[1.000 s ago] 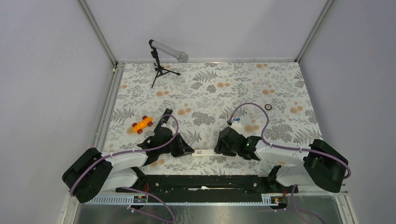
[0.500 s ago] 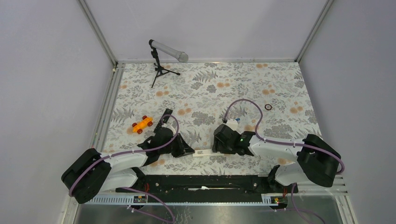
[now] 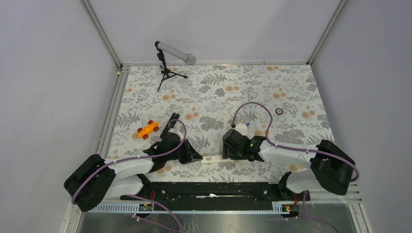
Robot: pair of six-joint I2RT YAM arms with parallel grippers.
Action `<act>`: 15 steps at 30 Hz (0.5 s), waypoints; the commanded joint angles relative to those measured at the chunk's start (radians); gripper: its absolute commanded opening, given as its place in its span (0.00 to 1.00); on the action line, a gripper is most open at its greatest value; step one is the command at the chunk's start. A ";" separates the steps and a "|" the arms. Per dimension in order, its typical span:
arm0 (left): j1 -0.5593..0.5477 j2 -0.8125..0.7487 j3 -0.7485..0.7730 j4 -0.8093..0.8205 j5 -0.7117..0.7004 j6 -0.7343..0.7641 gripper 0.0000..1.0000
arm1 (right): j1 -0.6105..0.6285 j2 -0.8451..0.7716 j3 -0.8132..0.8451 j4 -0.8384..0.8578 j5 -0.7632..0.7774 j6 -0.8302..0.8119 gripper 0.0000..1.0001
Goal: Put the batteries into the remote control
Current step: Load the battery cover into the remote control.
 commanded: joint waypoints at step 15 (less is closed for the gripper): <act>-0.015 0.055 -0.009 0.017 0.022 -0.037 0.03 | 0.045 0.118 -0.031 -0.110 -0.072 0.029 0.46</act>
